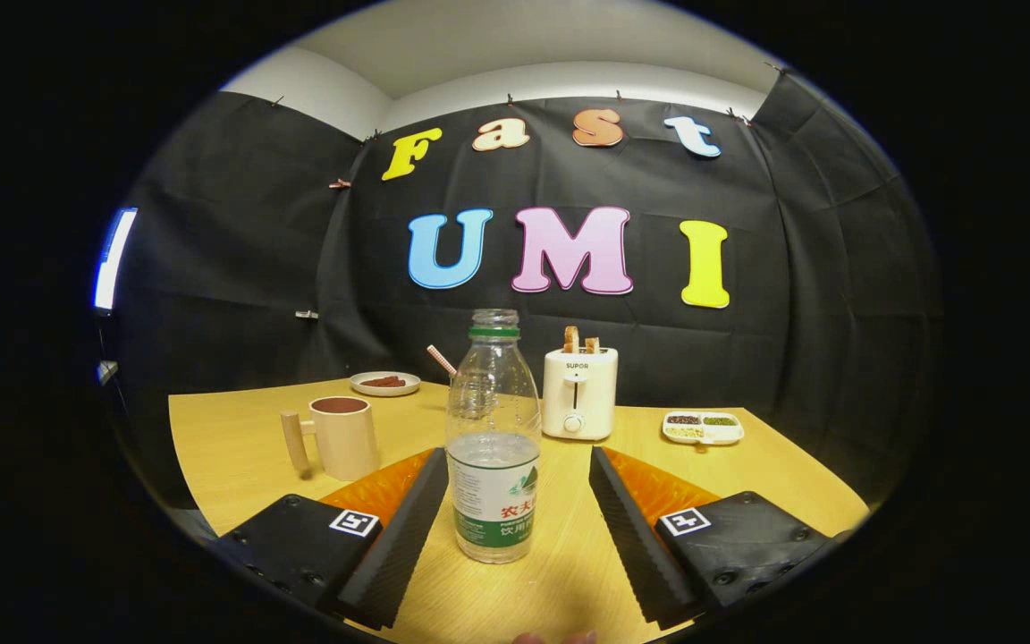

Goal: Take the bottle from table, then pour the juice into the cup, finally place the bottle on the coaster

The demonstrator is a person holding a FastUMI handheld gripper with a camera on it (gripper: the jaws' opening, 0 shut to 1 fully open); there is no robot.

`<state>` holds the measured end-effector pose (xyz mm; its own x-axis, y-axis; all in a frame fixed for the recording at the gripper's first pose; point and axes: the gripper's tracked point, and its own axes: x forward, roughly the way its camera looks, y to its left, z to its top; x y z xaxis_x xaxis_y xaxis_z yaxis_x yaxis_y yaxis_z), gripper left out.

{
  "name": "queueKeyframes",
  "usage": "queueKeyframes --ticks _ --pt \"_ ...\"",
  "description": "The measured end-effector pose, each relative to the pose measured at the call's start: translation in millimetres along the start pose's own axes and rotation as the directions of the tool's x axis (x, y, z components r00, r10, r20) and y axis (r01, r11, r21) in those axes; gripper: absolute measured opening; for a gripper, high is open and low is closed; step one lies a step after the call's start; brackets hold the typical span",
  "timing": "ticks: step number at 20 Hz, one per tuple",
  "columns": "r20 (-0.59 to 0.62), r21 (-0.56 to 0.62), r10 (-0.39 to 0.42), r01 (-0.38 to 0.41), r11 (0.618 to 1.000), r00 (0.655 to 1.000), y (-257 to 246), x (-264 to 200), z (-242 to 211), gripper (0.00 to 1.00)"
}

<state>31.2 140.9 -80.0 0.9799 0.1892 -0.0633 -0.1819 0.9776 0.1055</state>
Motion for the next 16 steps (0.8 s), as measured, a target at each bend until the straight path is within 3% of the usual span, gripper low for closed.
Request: queueKeyframes --ticks 12,16 --pt "-0.002 0.045 0.001 -0.001 0.999 1.000 19.1 35.2 -16.0 0.97" --pt "0.001 0.019 -0.027 0.027 0.999 1.000 14.6 42.5 -20.1 0.90"
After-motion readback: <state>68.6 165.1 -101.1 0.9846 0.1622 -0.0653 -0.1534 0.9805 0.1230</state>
